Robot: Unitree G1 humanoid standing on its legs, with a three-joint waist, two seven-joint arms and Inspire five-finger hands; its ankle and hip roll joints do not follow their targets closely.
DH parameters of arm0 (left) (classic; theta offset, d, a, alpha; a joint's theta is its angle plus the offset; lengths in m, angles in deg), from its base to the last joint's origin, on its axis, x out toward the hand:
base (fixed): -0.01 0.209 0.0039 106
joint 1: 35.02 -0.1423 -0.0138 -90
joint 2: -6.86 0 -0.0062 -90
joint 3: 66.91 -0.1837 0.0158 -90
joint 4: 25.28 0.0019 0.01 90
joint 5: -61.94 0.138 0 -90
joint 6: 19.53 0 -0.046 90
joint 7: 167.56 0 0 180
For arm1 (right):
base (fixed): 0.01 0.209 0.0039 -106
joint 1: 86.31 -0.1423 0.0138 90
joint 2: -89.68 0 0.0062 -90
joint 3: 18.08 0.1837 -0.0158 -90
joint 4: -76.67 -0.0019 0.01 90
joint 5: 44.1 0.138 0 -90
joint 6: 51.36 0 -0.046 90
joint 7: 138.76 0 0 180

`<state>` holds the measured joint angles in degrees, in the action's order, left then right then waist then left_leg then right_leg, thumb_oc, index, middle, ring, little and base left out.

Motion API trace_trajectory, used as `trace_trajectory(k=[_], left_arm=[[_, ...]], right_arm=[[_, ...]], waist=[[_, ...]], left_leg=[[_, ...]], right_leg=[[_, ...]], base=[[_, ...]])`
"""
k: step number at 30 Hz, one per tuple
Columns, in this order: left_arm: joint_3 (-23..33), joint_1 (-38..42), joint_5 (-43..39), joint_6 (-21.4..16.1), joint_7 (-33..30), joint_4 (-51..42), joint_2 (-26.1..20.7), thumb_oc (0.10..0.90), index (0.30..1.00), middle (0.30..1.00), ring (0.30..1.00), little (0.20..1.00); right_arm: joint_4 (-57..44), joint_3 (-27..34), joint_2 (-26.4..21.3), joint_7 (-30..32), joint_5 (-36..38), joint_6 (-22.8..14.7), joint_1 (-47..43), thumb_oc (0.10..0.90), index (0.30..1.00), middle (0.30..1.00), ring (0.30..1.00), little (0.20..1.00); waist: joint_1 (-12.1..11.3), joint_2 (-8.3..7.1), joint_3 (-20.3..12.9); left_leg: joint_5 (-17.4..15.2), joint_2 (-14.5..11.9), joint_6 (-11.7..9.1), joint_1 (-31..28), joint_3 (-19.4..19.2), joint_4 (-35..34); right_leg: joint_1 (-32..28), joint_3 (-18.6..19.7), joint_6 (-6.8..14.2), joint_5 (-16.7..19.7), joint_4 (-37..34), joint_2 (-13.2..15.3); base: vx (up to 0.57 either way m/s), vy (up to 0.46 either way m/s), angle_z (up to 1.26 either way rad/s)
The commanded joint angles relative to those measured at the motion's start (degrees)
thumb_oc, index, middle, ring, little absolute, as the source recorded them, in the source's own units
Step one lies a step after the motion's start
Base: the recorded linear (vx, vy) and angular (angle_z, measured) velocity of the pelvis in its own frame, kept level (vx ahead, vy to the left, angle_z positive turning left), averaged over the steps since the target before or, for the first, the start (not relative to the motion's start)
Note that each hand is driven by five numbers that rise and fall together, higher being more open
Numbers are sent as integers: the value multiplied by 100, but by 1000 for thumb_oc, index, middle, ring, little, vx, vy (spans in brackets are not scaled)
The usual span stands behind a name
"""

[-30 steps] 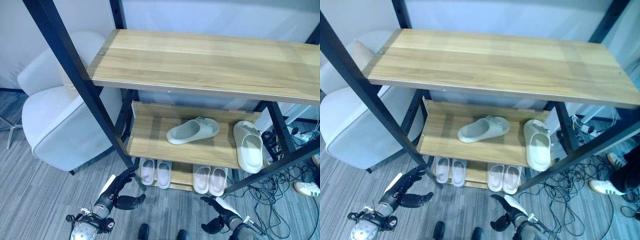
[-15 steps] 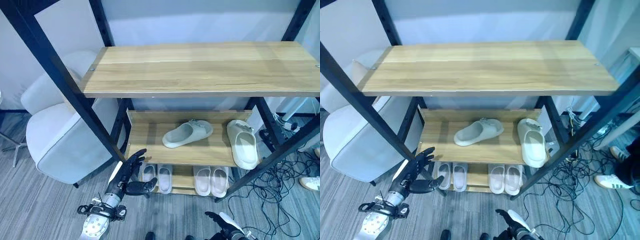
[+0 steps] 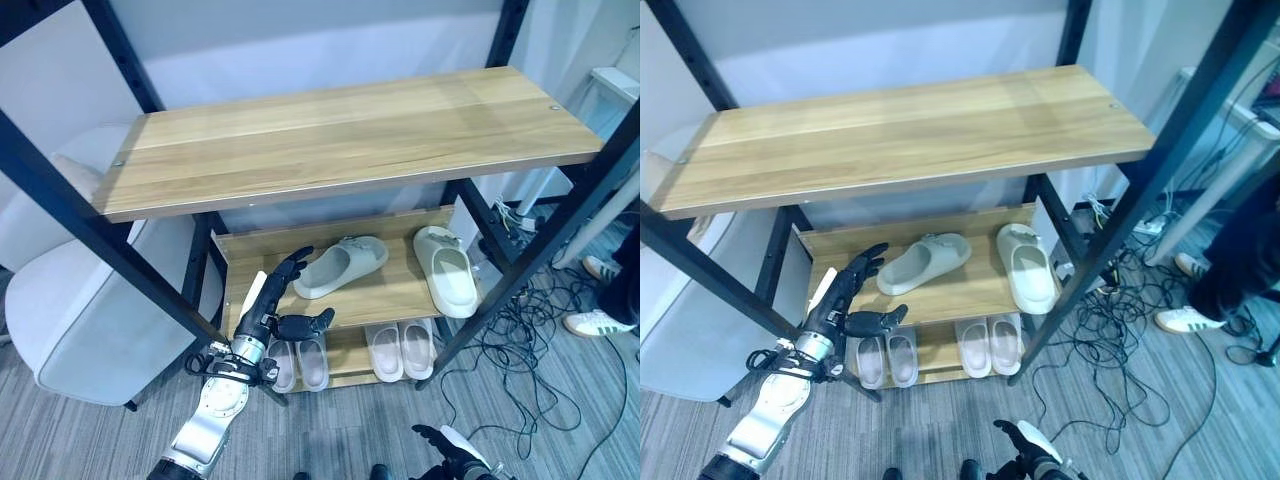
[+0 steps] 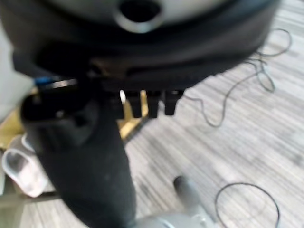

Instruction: Arrange the slippers neatly on the shoe rack.

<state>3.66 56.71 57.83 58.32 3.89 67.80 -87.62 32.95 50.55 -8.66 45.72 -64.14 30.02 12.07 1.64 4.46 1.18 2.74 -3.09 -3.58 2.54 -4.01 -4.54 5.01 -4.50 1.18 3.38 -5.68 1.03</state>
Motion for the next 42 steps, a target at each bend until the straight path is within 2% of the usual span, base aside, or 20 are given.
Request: trace_trajectory(k=[1, 11, 24, 34, 38, 42], left_arm=[[62, 926, 212, -396, -292, 108, 194, 800, 900, 900, 900, 900], [-258, 1676, 726, -272, -521, 555, 307, 800, 900, 900, 900, 900], [-211, 2212, 1066, -158, -839, 1077, 280, 800, 900, 900, 900, 900], [115, 1997, 1144, -372, -862, 192, -165, 800, 900, 900, 900, 900], [311, 1820, 1190, -471, -738, -503, -475, 800, 900, 900, 900, 900], [351, 1847, 1354, -470, -758, -565, -566, 800, 900, 900, 900, 900]], right_arm=[[-360, -10, -378, 110, -34, -94, 273, 800, 900, 900, 900, 900], [-439, -36, -492, 113, 62, -98, 262, 800, 900, 900, 900, 900], [-479, -66, -589, 100, 119, -123, 290, 800, 900, 900, 900, 900], [-575, 18, -573, 72, 169, -190, 383, 800, 900, 900, 900, 900], [-589, 31, -537, 49, 178, -204, 377, 800, 900, 900, 900, 900], [-547, -14, -496, 43, 182, -225, 349, 800, 900, 900, 900, 900]], waist=[[125, -267, -217], [289, -145, -130], [355, -142, -96], [289, -170, -75], [224, -145, -71], [198, -140, -90]], left_leg=[[290, 171, -16, 542, -56, -46], [333, 179, -1, 923, -222, -46], [350, 162, 9, 1117, -317, -46], [328, 141, 15, 1059, -298, -46], [317, 150, 6, 1010, -247, -46], [307, 149, 6, 979, -210, -46]], right_leg=[[84, -146, 440, -20, 68, 222], [621, 133, 476, 162, 68, 251], [891, 283, 461, 252, 68, 243], [831, 244, 416, 199, 68, 213], [742, 164, 403, 163, 68, 215], [699, 125, 394, 139, 68, 209]], base=[[-43, 13, -17], [-41, 14, -12], [-5, -5, -9], [10, -7, 0], [21, -11, 3], [20, -11, 9]])
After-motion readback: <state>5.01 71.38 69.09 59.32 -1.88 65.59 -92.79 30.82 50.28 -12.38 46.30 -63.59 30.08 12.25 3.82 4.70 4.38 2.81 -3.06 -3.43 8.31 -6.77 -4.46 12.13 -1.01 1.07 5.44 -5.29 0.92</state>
